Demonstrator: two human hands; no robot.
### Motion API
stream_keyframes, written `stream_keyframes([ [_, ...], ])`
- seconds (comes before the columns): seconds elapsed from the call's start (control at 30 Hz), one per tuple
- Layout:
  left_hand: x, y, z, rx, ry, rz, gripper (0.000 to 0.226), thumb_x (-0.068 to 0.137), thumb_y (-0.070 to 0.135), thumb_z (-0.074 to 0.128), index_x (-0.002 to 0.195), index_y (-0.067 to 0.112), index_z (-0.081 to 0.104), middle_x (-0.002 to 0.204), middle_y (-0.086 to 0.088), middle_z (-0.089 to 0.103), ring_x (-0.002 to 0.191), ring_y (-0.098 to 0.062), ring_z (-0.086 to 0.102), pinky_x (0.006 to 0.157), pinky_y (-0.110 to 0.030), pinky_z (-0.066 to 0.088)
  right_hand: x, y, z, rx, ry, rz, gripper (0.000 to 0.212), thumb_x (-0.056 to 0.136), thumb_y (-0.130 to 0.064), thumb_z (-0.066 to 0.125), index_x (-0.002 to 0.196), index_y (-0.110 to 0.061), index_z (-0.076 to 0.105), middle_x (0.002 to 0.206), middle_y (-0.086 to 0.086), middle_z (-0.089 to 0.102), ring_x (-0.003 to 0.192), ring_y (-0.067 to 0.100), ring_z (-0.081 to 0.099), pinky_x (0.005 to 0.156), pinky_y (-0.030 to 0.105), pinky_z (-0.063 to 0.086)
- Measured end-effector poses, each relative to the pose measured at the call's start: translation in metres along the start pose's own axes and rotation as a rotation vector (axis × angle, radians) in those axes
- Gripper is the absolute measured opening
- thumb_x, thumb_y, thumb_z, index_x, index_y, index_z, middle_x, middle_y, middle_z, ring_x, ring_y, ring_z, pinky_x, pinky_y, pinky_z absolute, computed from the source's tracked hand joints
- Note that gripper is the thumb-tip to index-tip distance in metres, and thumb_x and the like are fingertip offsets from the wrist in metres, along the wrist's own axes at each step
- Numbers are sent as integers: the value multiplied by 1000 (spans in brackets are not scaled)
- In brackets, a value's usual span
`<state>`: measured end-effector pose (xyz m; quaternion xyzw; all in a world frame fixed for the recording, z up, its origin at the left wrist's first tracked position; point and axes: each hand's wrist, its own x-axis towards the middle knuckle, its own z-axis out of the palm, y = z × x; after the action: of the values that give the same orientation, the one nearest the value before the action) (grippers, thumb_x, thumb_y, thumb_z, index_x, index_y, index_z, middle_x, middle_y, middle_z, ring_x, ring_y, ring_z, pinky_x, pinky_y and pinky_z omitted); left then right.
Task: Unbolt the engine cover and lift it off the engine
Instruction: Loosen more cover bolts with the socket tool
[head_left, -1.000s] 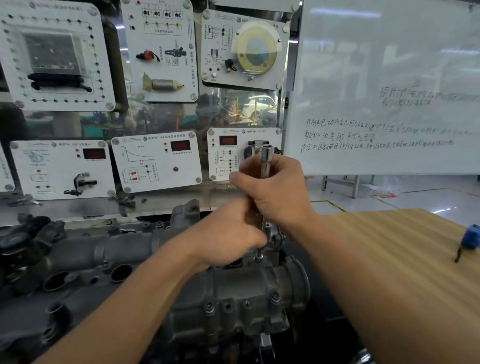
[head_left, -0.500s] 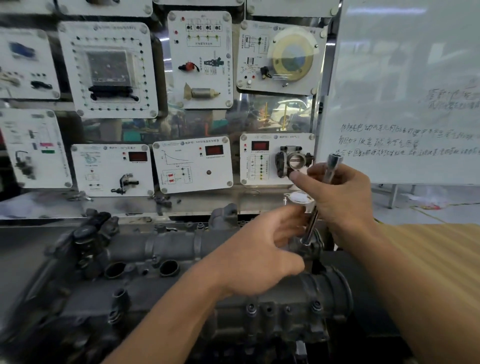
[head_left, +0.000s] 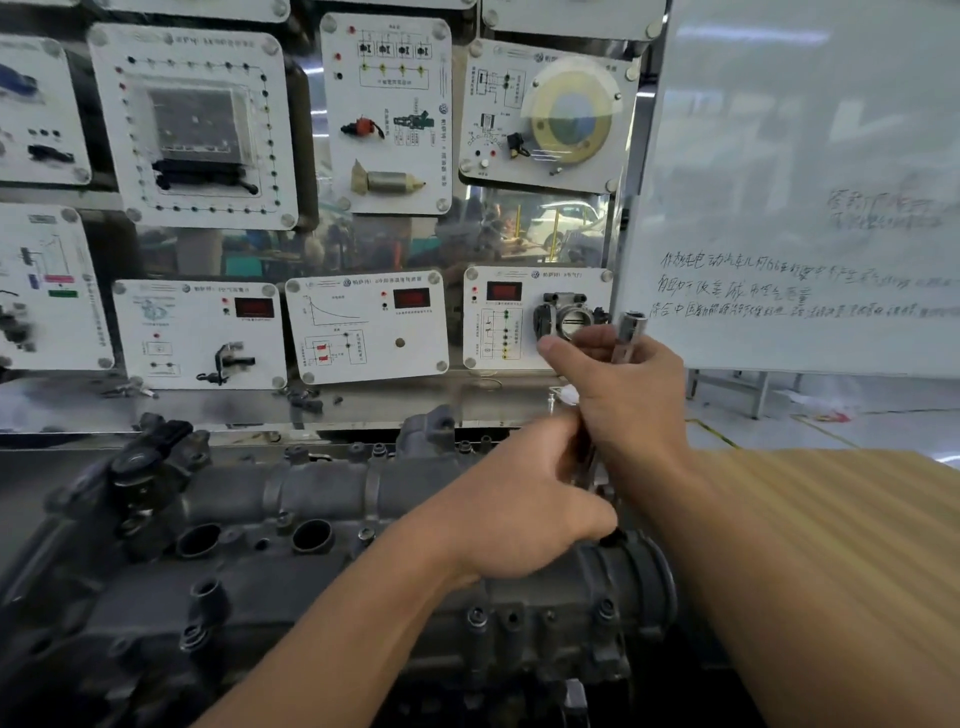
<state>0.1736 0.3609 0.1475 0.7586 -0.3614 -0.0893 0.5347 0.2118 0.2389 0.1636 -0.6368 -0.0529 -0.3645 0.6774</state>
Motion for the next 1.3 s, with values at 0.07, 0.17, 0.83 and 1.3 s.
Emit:
stream_keyframes([
  [0.07, -8, 0, -3, 7, -26, 18, 65, 65, 11, 59, 125, 32, 48, 123, 21, 61, 121, 3, 56, 98, -17, 46, 3, 0, -5, 4, 10, 16, 34, 66, -35, 89, 87, -18, 69, 71, -11, 71, 63, -2, 66, 60, 15, 49],
  [0.17, 0, 3, -2, 54, 42, -12, 45, 59, 8, 57, 104, 12, 56, 85, 2, 65, 78, -12, 61, 70, -35, 49, -10, 0, 11, -15, -126, -35, 29, 64, -30, 88, 79, -18, 65, 62, -15, 68, 58, -2, 64, 57, 11, 48],
  [0.83, 25, -23, -12, 554, 526, 170, 22, 72, 42, 79, 83, 40, 60, 73, 14, 69, 67, 0, 65, 60, -26, 54, 6, -9, 6, -193, -252, -89, 37, 76, -21, 79, 76, 10, 58, 56, 0, 53, 53, 7, 53, 53, 20, 49],
  [1.3, 29, -21, -3, 159, 259, 210, 18, 89, 16, 71, 103, 25, 65, 95, 7, 74, 91, -8, 71, 82, -29, 58, 10, -25, -10, -231, -212, -110, 29, 80, -13, 72, 74, 12, 59, 57, 9, 49, 52, 13, 44, 50, 21, 42],
])
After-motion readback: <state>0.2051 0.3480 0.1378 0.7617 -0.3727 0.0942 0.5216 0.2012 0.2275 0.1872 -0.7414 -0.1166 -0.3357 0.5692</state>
